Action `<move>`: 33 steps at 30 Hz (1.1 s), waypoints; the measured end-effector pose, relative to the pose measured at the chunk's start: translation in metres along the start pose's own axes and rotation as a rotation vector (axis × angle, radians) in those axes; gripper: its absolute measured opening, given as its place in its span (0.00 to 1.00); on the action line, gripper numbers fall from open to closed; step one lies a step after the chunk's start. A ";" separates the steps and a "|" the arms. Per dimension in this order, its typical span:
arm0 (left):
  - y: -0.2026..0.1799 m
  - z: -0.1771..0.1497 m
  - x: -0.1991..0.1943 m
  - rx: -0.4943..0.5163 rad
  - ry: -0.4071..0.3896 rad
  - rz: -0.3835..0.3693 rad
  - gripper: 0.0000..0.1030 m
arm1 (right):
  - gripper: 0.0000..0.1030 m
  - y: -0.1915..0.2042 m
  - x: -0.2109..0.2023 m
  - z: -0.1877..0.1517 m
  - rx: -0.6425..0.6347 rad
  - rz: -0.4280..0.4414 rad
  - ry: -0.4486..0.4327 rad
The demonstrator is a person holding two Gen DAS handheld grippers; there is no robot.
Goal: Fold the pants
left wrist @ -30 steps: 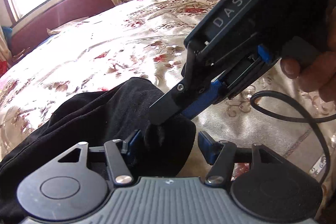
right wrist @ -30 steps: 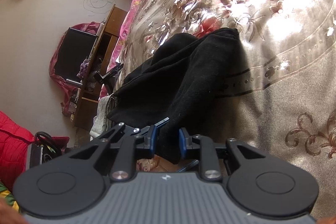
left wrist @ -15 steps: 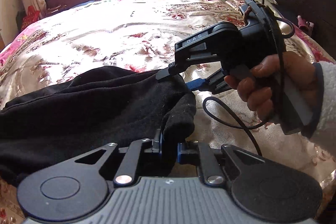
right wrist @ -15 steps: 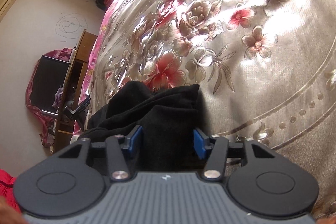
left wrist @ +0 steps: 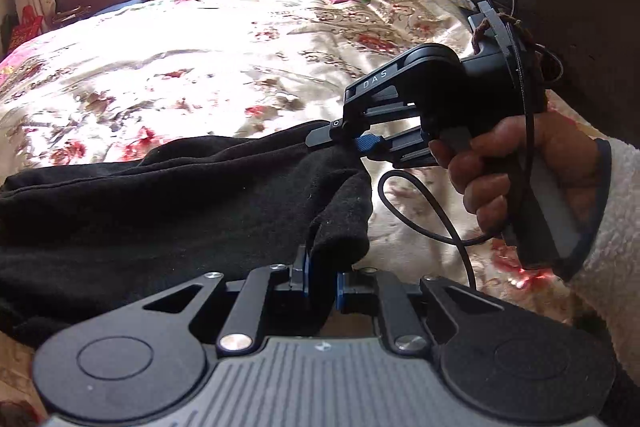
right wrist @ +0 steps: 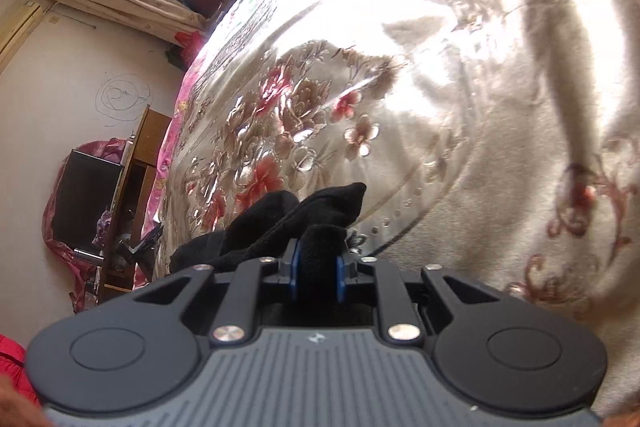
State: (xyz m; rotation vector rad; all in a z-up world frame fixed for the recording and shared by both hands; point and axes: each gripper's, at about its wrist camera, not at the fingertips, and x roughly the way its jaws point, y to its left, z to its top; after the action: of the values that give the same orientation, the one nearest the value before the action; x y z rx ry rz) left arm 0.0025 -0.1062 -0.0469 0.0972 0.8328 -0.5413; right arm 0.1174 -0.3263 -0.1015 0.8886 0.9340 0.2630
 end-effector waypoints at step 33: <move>0.178 -0.017 -0.042 -0.620 -0.049 -0.138 0.26 | 0.06 0.175 0.094 -0.002 -0.233 -0.055 0.004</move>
State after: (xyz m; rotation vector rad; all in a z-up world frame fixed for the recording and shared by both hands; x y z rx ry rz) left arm 0.0562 0.0699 -0.0500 -0.5429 0.9305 -0.3918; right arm 0.2003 -0.1639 -0.0242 0.6471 0.9099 0.3194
